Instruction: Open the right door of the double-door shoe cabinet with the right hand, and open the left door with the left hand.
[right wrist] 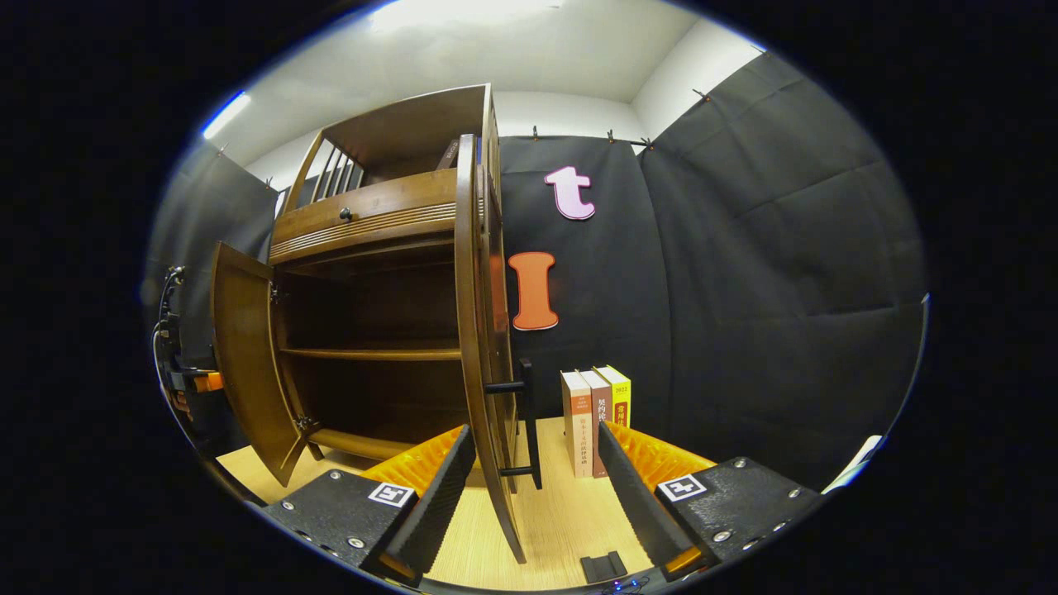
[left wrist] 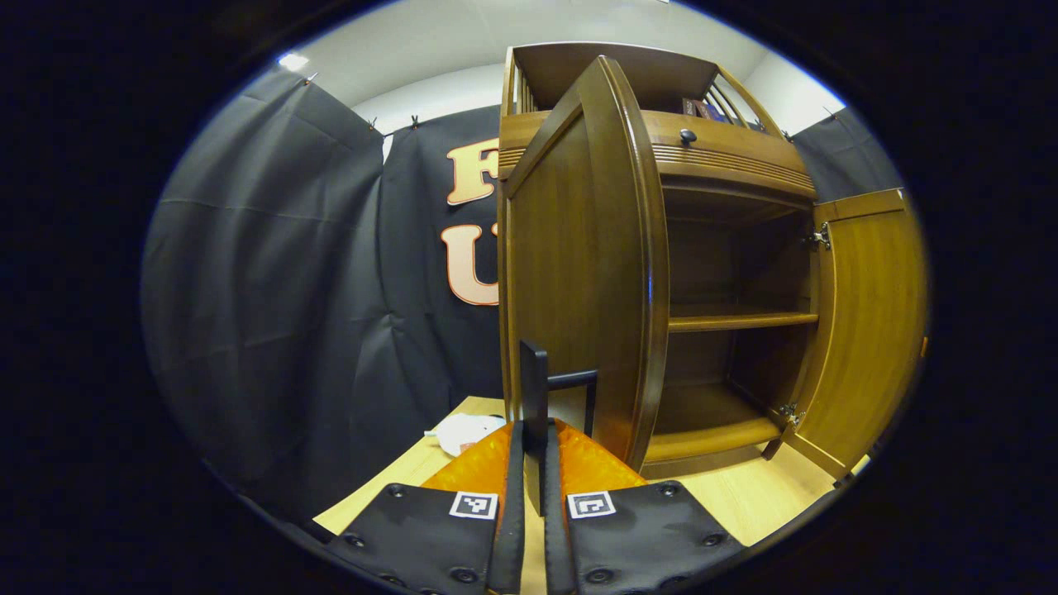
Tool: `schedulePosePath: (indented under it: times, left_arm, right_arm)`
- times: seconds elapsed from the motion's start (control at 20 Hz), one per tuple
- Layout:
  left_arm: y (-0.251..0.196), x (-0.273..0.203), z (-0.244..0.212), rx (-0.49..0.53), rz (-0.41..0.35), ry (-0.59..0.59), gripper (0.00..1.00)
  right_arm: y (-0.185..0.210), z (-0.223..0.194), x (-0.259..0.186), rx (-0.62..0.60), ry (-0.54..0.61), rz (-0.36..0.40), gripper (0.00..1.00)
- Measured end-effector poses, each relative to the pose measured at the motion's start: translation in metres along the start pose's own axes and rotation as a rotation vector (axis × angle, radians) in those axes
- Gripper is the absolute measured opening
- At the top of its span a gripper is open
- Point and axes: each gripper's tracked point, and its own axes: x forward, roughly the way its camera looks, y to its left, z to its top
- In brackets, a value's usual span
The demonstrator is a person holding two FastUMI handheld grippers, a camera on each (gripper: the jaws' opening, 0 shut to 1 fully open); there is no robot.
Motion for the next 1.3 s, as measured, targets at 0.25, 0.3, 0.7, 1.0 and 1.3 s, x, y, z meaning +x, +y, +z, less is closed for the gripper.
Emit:
schedulePosePath:
  times: [0.25, 0.3, 0.7, 1.0, 1.3]
  left_arm:
    - [0.039, 0.003, -0.002, 0.033, 0.031, -0.040, 0.12]
    - [0.042, 0.001, 0.000, 0.006, 0.013, -0.044, 0.08]
    - [0.082, 0.008, 0.000, 0.013, -0.138, -0.077, 0.05]
    - [0.112, 0.017, -0.001, -0.011, -0.261, -0.081, 0.05]
    - [0.129, 0.023, 0.000, -0.004, -0.347, -0.099, 0.07]
  right_arm:
    - [0.004, -0.001, -0.009, -0.002, 0.005, -0.017, 0.98]
    - [0.006, -0.002, -0.010, -0.001, 0.005, -0.021, 0.98]
    - [0.007, -0.009, -0.022, -0.068, 0.002, -0.114, 0.98]
    - [0.010, -0.007, -0.033, -0.035, 0.001, -0.155, 0.98]
    - [0.014, 0.001, -0.038, -0.004, -0.003, -0.167, 0.98]
